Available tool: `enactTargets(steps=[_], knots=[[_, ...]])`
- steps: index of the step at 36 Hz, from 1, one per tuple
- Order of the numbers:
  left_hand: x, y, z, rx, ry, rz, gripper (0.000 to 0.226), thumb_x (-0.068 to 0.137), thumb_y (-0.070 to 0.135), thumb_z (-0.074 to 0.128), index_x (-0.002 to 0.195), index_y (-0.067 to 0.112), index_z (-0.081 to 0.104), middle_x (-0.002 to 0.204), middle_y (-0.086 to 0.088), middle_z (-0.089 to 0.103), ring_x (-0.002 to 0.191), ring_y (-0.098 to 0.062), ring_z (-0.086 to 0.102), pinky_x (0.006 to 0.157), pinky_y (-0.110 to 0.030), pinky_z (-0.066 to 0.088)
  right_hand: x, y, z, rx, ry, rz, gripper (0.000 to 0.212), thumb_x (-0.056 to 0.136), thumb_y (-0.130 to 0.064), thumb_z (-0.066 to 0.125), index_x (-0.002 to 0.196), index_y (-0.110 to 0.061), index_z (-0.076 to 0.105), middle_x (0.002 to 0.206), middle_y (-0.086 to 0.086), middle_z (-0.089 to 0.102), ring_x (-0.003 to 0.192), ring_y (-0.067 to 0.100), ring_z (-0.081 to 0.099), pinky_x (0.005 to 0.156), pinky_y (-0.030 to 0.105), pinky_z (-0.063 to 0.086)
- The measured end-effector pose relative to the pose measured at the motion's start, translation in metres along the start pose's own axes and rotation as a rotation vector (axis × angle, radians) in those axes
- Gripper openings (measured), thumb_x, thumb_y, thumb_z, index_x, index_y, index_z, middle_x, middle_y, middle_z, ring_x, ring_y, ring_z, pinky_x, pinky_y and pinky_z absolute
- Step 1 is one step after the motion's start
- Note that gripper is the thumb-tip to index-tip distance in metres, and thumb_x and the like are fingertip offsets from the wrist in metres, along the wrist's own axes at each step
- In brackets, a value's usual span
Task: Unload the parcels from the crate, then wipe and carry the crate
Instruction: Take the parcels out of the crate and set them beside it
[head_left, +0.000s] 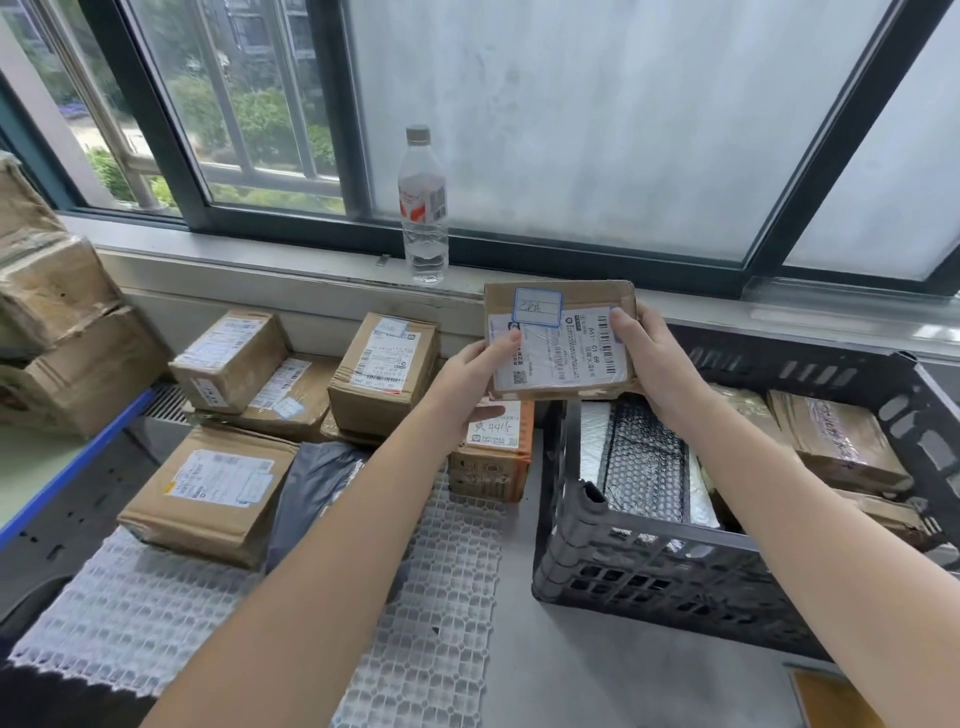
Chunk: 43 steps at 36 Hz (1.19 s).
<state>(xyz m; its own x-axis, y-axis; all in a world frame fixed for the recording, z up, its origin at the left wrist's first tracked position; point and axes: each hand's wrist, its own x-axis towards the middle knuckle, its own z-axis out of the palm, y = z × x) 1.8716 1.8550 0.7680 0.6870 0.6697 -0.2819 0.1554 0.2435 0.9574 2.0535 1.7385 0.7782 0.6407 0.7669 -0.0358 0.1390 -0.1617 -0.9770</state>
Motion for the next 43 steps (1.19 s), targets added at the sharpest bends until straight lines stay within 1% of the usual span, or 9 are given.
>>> enactTargets(steps=[6, 14, 19, 24, 27, 30, 34, 39, 43], knots=[[-0.002, -0.011, -0.011, -0.033, 0.006, 0.021, 0.060, 0.090, 0.049, 0.062, 0.137, 0.013, 0.050, 0.110, -0.002, 0.069, 0.101, -0.019, 0.066, 0.082, -0.033, 0.057, 0.000, 0.006, 0.010, 0.002, -0.028, -0.006, 0.050, 0.097, -0.048, 0.051, 0.141, -0.026, 0.041, 0.115, 0.001, 0.069, 0.104, 0.020, 0.068, 0.096, 0.049, 0.052], [0.002, -0.019, -0.026, -0.020, -0.018, -0.014, 0.068, 0.087, 0.053, 0.063, 0.139, 0.012, 0.049, 0.111, -0.003, 0.069, 0.102, -0.018, 0.067, 0.088, -0.038, 0.057, -0.001, 0.013, 0.022, -0.020, -0.035, 0.022, 0.059, 0.091, -0.057, 0.051, 0.141, -0.028, 0.040, 0.116, -0.001, 0.070, 0.106, 0.021, 0.068, 0.098, 0.051, 0.051], [0.004, -0.023, -0.033, -0.026, -0.039, -0.037, 0.064, 0.087, 0.052, 0.063, 0.137, 0.013, 0.050, 0.108, -0.001, 0.069, 0.102, -0.018, 0.066, 0.092, -0.040, 0.056, -0.005, 0.016, 0.029, -0.014, -0.014, 0.030, 0.077, 0.075, -0.069, 0.055, 0.140, -0.030, 0.041, 0.114, -0.005, 0.071, 0.105, 0.016, 0.068, 0.097, 0.048, 0.051], [0.003, -0.023, -0.036, -0.028, -0.022, -0.029, 0.058, 0.089, 0.053, 0.062, 0.133, 0.016, 0.053, 0.107, 0.000, 0.070, 0.102, -0.018, 0.067, 0.095, -0.044, 0.054, -0.009, 0.015, 0.034, -0.012, -0.019, 0.017, 0.060, 0.091, -0.055, 0.053, 0.142, -0.026, 0.040, 0.116, -0.001, 0.070, 0.103, 0.017, 0.069, 0.089, 0.040, 0.055], [0.001, -0.020, -0.038, -0.023, 0.020, 0.002, 0.055, 0.090, 0.054, 0.060, 0.131, 0.018, 0.054, 0.112, -0.002, 0.068, 0.104, -0.022, 0.065, 0.095, -0.047, 0.054, -0.013, 0.013, 0.035, -0.042, -0.042, 0.018, 0.073, 0.084, -0.061, 0.057, 0.146, -0.030, 0.034, 0.117, -0.003, 0.069, 0.106, 0.018, 0.068, 0.091, 0.044, 0.055], [-0.002, -0.017, -0.039, -0.026, 0.044, 0.018, 0.057, 0.087, 0.057, 0.062, 0.130, 0.020, 0.055, 0.114, -0.004, 0.068, 0.106, -0.025, 0.066, 0.095, -0.049, 0.054, -0.017, 0.010, 0.035, -0.061, -0.066, 0.006, 0.072, 0.088, -0.060, 0.057, 0.148, -0.033, 0.030, 0.118, -0.005, 0.068, 0.107, 0.018, 0.067, 0.093, 0.049, 0.055], [-0.008, -0.012, -0.035, -0.038, 0.064, 0.033, 0.050, 0.087, 0.054, 0.063, 0.125, 0.021, 0.058, 0.112, -0.006, 0.069, 0.106, -0.026, 0.066, 0.094, -0.050, 0.054, -0.022, 0.004, 0.032, -0.052, -0.073, 0.008, 0.088, 0.071, -0.073, 0.060, 0.145, -0.035, 0.032, 0.117, -0.004, 0.069, 0.107, 0.019, 0.068, 0.094, 0.052, 0.053], [-0.017, -0.005, -0.026, -0.053, 0.104, 0.078, 0.045, 0.089, 0.049, 0.064, 0.123, 0.019, 0.059, 0.107, -0.006, 0.071, 0.103, -0.026, 0.068, 0.093, -0.049, 0.055, -0.029, 0.001, 0.022, -0.037, -0.095, -0.006, 0.065, 0.090, -0.054, 0.059, 0.145, -0.031, 0.033, 0.114, -0.001, 0.070, 0.105, 0.020, 0.068, 0.093, 0.051, 0.054], [-0.024, -0.004, -0.018, -0.066, 0.137, 0.108, 0.043, 0.091, 0.046, 0.064, 0.123, 0.018, 0.060, 0.108, -0.006, 0.071, 0.101, -0.024, 0.069, 0.093, -0.048, 0.055, -0.038, 0.001, 0.015, -0.039, -0.114, -0.024, 0.062, 0.089, -0.053, 0.060, 0.142, -0.034, 0.035, 0.116, 0.000, 0.069, 0.107, 0.019, 0.067, 0.097, 0.051, 0.051]])
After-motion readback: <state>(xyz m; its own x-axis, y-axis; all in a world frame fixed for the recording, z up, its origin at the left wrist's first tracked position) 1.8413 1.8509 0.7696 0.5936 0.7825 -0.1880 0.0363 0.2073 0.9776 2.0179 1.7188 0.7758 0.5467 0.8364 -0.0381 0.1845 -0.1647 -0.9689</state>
